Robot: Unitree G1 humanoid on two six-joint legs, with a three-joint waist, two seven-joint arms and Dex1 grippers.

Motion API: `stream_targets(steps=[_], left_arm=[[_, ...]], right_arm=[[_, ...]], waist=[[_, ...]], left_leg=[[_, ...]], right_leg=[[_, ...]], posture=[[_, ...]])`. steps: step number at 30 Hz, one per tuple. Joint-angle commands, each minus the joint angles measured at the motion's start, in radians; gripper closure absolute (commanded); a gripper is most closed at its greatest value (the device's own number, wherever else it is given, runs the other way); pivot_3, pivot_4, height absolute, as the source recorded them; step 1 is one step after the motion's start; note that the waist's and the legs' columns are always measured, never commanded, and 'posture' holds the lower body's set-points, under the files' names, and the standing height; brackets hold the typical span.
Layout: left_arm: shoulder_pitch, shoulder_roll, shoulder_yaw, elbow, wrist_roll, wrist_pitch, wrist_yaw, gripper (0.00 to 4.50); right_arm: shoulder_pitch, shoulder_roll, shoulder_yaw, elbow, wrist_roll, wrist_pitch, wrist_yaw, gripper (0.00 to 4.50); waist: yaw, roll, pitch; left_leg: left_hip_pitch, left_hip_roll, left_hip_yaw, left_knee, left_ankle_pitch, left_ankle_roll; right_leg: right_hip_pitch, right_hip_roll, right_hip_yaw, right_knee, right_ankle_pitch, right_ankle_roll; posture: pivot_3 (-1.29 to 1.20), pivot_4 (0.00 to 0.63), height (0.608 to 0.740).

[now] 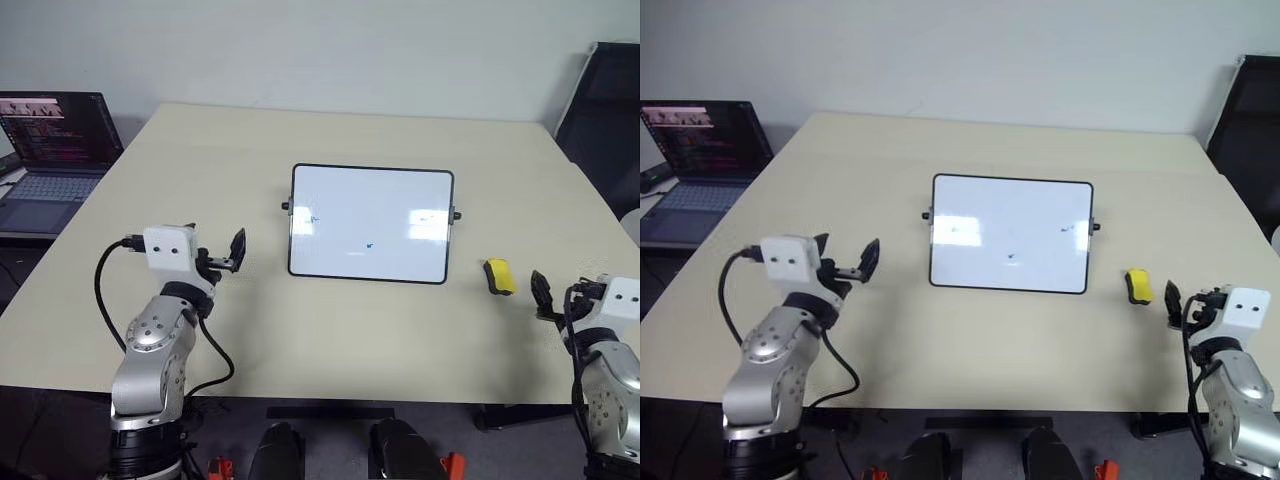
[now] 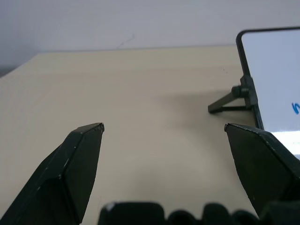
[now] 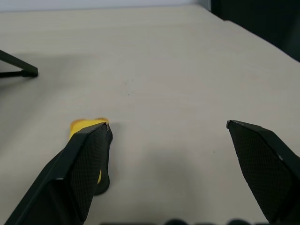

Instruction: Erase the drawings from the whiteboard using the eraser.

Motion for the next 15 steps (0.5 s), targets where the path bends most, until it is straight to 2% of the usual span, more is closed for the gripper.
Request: stream_targets(steps=[1,9,15], left_arm=[[-0.018,0.001,-0.005,-0.019,0.016,-0.028,0.004,0.0],[-0.027,0.019,0.005,0.009,0.038,-0.066,-0.008,0.0],[-0.046,0.092,0.05,0.04,-0.041,-0.085,-0.14,0.0]], right_arm=[[-0.01,-0.004,-0.026,-0.045,0.023,0.019,-0.012,0.03],[0.007,0.003,0.011,-0.119,0.02,0.032,-0.017,0.03],[0.024,-0.013,0.069,-0.242,0.062,0.119,0.025,0.03]], waist=[[0.0,0.0,0.0],[0.0,0.001,0.0],[0.0,0.001,0.0]], left_leg=[[0.0,0.0,0.0,0.0,0.0,0.0],[0.0,0.0,0.0,0.0,0.0,0.0],[0.0,0.0,0.0,0.0,0.0,0.0]], right_leg=[[0.0,0.0,0.0,0.0,0.0,0.0],[0.0,0.0,0.0,0.0,0.0,0.0],[0.0,0.0,0.0,-0.001,0.0,0.0]], posture=[[0.0,0.15,0.74],[0.0,0.15,0.74],[0.0,0.15,0.74]])
